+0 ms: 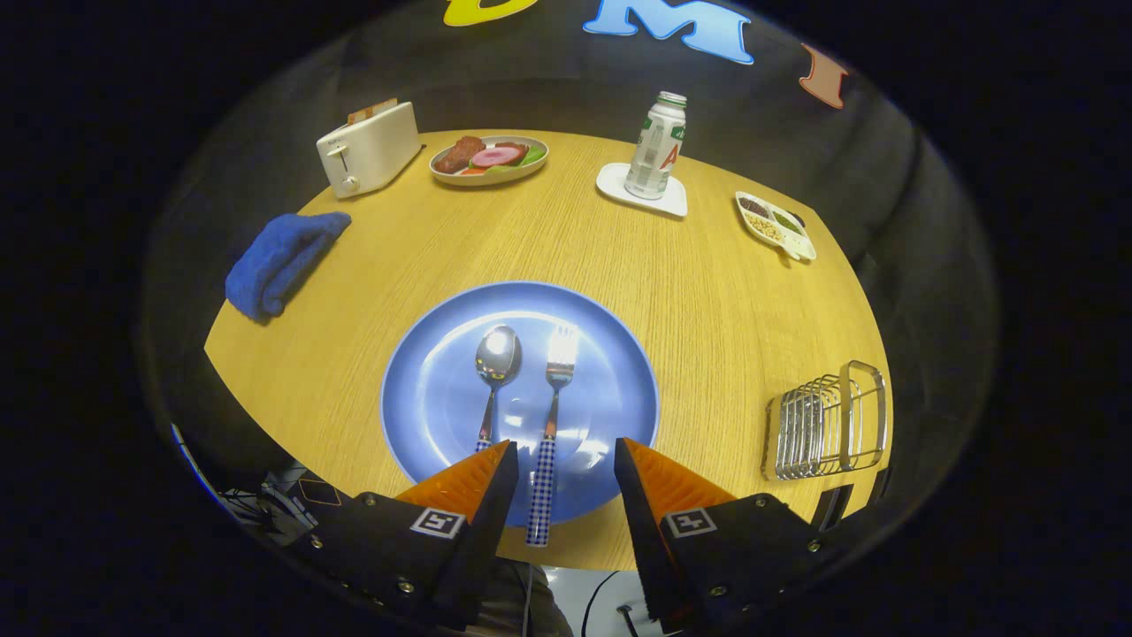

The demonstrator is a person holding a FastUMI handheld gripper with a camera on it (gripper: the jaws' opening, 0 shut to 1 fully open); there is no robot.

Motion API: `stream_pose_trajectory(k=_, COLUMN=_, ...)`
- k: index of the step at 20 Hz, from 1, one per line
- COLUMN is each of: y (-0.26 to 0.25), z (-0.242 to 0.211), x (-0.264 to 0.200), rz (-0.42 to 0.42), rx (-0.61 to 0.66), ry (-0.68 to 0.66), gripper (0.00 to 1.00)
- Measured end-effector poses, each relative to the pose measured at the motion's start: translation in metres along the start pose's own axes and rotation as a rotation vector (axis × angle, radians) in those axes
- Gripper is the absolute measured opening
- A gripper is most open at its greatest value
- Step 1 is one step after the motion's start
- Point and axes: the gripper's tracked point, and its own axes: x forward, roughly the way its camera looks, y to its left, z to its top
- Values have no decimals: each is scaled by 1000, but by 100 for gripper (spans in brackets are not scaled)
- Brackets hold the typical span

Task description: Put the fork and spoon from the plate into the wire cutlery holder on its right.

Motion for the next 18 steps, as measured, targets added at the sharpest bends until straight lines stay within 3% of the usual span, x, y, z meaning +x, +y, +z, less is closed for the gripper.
stream_pose_trajectory(k=3, y=-2, z=-8, x=9, rz=-8, rx=-9, ry=51, gripper=44)
stream_pose_trajectory(k=11, y=9, z=-15, x=11, rz=34, rx=-31, ry=146, gripper=43)
stream_pose_trajectory(k=12, y=4, z=-26, x=31, rz=21, rx=-29, ry=155, gripper=44)
stream_pose_trajectory(k=13, y=4, z=-22, x=19, rz=27, rx=-20, ry=168, gripper=9)
stream_pose_trajectory(k=16, y=8, z=-21, x=23, rz=66, rx=-20, ry=207, gripper=9)
stream_pose_trajectory(k=18, y=7, z=-21, x=22, rz=75, rx=-39, ry=226, gripper=1)
